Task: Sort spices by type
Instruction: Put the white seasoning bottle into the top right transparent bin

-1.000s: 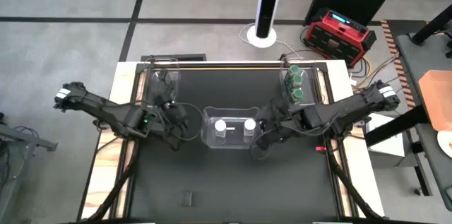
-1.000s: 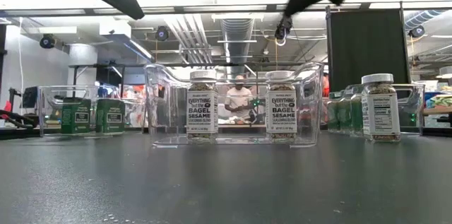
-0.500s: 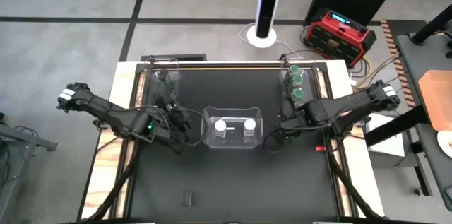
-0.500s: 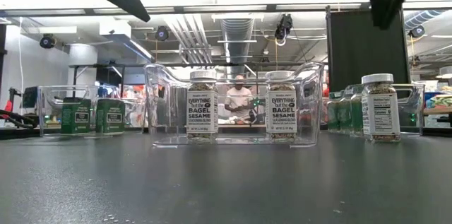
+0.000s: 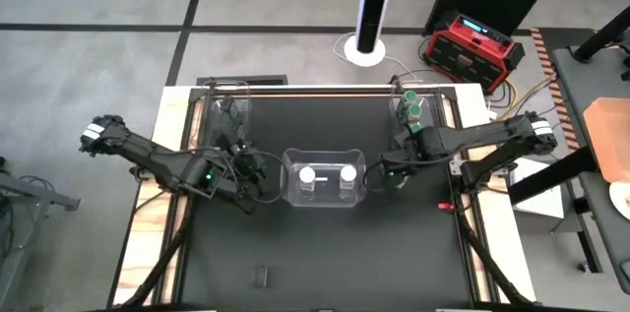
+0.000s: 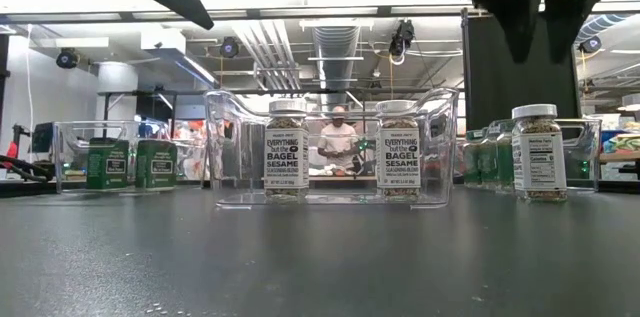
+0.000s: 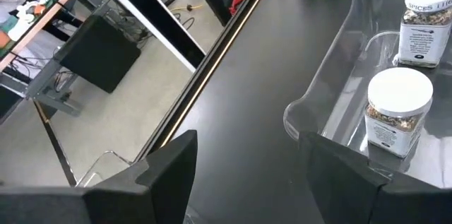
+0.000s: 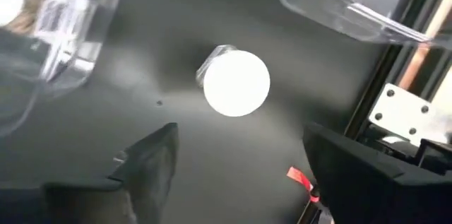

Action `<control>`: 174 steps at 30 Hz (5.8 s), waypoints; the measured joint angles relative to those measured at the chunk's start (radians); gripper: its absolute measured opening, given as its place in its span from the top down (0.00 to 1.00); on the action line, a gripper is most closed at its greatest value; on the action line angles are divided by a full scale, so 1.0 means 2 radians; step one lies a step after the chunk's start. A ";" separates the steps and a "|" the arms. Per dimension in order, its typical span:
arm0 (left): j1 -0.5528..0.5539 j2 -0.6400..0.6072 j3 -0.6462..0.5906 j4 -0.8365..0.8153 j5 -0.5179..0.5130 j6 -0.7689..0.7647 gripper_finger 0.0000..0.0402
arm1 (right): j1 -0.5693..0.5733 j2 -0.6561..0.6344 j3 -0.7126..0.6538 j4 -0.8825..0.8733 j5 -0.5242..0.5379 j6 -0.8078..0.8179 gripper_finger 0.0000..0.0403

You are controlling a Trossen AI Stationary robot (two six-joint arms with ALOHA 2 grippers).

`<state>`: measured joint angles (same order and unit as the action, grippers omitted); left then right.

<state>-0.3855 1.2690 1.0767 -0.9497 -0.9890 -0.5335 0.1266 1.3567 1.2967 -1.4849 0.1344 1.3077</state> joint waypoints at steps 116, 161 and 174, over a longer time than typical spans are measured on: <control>0.000 -0.039 0.002 -0.033 -0.024 0.004 0.42 | -0.027 0.297 0.465 -0.039 -0.035 -0.712 0.50; 0.000 -0.069 0.001 -0.065 -0.024 0.004 0.42 | -0.031 0.412 0.512 -0.021 -0.009 -0.838 0.50; 0.000 -0.070 0.001 -0.079 -0.024 0.004 0.42 | -0.032 0.444 0.510 -0.014 -0.010 -0.838 0.50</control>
<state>-0.3855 1.1294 1.0786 -1.1073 -1.0374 -0.5251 0.0620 2.2442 2.3170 -1.5131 0.1143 -0.3676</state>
